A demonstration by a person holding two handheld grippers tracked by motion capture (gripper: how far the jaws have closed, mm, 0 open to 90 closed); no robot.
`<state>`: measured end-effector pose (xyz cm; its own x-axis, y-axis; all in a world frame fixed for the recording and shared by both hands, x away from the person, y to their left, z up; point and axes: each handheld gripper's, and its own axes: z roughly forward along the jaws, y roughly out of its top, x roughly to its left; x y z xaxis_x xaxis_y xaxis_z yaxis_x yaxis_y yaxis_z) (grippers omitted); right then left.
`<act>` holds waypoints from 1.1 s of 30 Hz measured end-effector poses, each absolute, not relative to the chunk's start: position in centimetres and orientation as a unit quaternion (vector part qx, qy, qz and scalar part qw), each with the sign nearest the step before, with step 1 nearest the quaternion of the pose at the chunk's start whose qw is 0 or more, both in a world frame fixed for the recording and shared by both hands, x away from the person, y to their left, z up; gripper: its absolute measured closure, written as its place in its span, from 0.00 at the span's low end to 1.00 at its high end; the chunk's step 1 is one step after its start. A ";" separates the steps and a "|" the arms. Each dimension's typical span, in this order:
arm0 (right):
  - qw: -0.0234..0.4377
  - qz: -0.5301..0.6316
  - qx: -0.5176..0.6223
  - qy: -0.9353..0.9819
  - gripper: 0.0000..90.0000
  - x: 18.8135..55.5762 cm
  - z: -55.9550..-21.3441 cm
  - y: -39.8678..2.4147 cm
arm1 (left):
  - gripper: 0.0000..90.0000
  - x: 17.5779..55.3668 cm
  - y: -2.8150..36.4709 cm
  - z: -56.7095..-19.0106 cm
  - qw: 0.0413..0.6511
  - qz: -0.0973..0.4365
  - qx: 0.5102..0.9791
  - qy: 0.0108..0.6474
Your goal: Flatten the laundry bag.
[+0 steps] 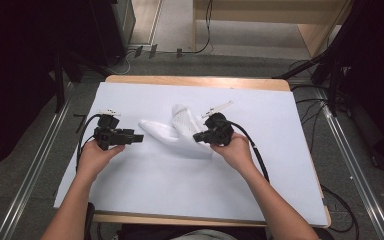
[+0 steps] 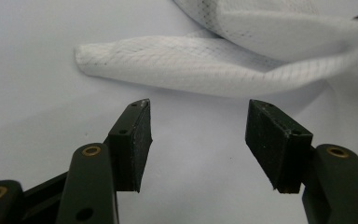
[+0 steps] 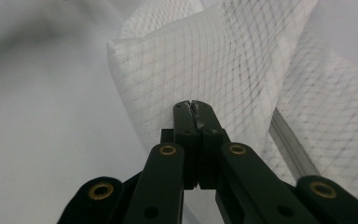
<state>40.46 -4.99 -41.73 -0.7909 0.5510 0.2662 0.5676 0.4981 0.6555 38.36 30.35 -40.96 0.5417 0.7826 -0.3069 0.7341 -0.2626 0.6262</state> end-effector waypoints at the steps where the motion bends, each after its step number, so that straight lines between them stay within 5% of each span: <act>1: 0.013 -0.383 -0.321 -0.866 1.00 40.2 -41.9 -4.9 | 0.46 38.4 30.4 -41.0 0.375 0.032 0.794 0.478; 19: 0.020 -0.382 -0.301 -0.873 0.96 36.8 -43.0 -3.9 | 0.46 39.4 30.0 -41.4 0.377 0.033 0.793 0.477; 33: -0.019 -0.406 -0.336 -0.850 0.75 41.8 -40.2 -2.9 | 0.46 42.2 30.4 -42.0 0.380 0.044 0.781 0.494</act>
